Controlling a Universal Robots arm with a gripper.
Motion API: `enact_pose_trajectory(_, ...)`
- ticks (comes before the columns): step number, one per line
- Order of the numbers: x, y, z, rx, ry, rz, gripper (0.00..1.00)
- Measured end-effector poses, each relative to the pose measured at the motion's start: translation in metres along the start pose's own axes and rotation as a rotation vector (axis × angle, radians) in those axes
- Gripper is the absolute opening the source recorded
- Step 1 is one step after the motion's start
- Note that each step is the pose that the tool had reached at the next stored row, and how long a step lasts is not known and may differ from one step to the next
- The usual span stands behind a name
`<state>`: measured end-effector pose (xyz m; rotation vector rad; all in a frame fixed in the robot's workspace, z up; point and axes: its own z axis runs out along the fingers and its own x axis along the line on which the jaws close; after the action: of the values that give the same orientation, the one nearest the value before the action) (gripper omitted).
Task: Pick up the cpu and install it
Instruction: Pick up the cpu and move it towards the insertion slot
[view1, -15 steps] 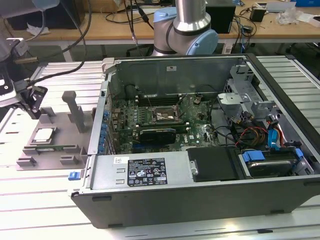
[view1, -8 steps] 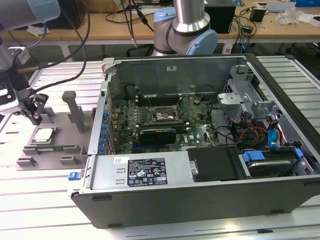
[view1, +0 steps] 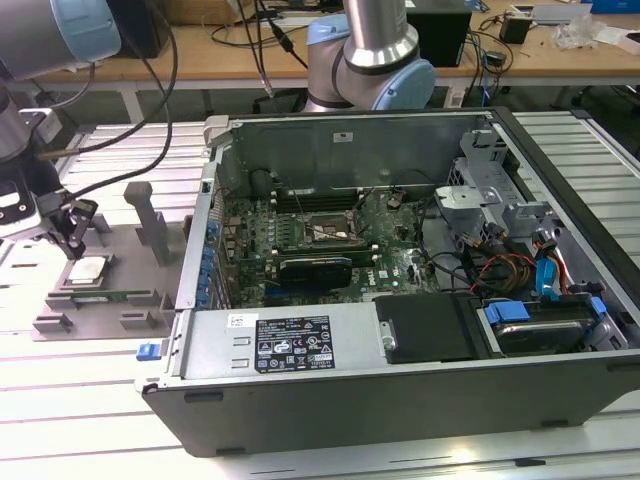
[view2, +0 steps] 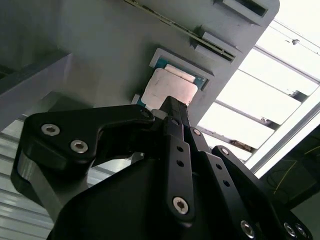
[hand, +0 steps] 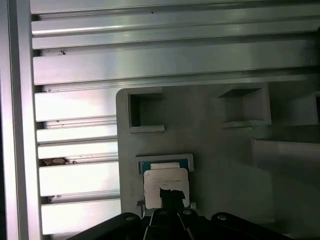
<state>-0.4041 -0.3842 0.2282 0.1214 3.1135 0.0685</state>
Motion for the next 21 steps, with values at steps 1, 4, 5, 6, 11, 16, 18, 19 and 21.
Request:
enact_pose_trajectory(1, 0.0007, -0.0001, 0.0013, -0.0001, 0.0, 0.0, 0.11)
enact_pose_trajectory(4, 0.0019, -0.0003, 0.0047, -0.0003, -0.0002, -0.001, 0.11)
enact_pose_trajectory(5, 0.0021, -0.0004, 0.0056, -0.0002, -0.0001, -0.001, 0.11)
enact_pose_trajectory(6, 0.0025, -0.0005, 0.0078, -0.0002, 0.0, -0.002, 0.11)
enact_pose_trajectory(11, 0.003, -0.001, 0.0177, -0.0003, 0.0004, -0.012, 0.11)
enact_pose_trajectory(16, 0.0025, -0.0011, 0.0229, -0.0004, 0.0022, -0.051, 0.11)
enact_pose_trajectory(18, 0.0013, -0.0011, 0.0246, -0.0005, 0.0022, -0.053, 0.11)
enact_pose_trajectory(19, 0.0011, -0.001, 0.0247, -0.0005, 0.0022, -0.053, 0.11)
enact_pose_trajectory(21, 0.0008, -0.001, 0.0247, -0.0005, 0.0024, -0.053, 0.11)
